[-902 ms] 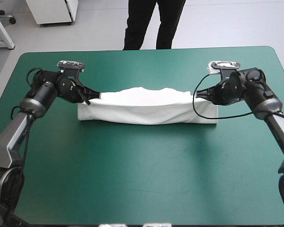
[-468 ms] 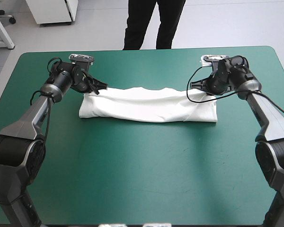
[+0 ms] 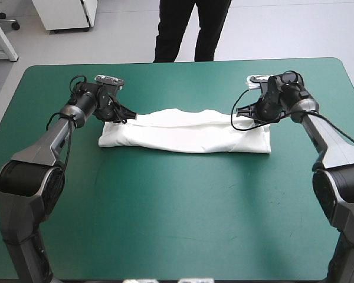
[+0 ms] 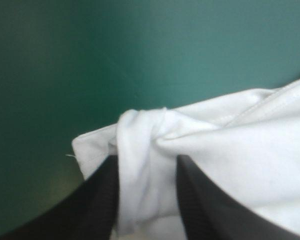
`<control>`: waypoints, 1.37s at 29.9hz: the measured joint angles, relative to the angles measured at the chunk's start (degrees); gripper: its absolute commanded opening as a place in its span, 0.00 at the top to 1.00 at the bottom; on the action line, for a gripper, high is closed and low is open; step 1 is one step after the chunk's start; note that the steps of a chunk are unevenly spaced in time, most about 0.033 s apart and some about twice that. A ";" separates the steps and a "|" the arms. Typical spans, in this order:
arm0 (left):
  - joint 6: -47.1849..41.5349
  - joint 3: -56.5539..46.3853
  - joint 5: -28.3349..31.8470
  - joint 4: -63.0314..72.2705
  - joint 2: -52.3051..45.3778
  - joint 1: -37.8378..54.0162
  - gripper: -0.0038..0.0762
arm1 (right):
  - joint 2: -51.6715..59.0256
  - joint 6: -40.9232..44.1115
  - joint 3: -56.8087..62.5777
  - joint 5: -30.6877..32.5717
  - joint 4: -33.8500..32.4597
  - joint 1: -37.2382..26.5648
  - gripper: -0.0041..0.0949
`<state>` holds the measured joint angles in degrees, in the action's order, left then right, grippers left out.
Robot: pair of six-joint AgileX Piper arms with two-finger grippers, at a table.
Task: Fold the cloth
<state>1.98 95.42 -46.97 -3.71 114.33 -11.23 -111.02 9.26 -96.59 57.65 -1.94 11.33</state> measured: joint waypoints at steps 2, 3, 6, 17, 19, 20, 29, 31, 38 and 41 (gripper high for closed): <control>0.44 0.00 -0.18 0.18 -0.31 0.00 0.19 | 0.00 0.06 -0.10 1.14 0.13 0.00 0.48; 0.51 0.00 -0.55 -0.20 -0.69 0.00 0.19 | 0.06 0.48 -0.10 1.76 0.13 -0.06 0.49; -0.34 0.00 -2.11 -2.10 -2.68 0.00 0.26 | 1.40 1.09 -0.10 2.65 -0.05 -0.06 0.49; 1.77 0.09 -3.94 7.46 -8.95 -0.32 0.96 | 10.39 1.29 -0.18 3.47 -0.20 -0.06 0.49; 3.63 0.14 -4.28 10.58 -9.07 -1.16 0.96 | 11.05 1.29 -0.25 3.65 -0.13 -0.06 0.50; 4.29 0.14 -4.42 11.87 -9.07 -1.96 0.96 | 11.31 1.35 -0.25 3.93 0.00 -0.06 0.51; 5.50 0.14 -1.56 13.75 -8.09 -12.44 0.96 | 11.49 1.35 -0.27 5.86 0.82 -0.06 0.51; 5.50 0.14 -0.74 13.80 -7.05 -14.35 0.96 | 11.53 1.35 -0.27 6.07 1.02 -0.06 0.51; 5.50 0.14 1.78 15.48 -2.82 -18.66 0.96 | 11.60 1.35 -0.27 6.24 1.17 -0.11 0.51; 5.50 0.14 3.60 16.47 -1.31 -19.69 0.96 | 11.66 1.35 -0.27 6.29 1.37 -0.39 0.51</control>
<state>7.48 95.56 -43.37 12.76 113.02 -30.92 -99.36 10.61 -96.86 63.94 -0.57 10.94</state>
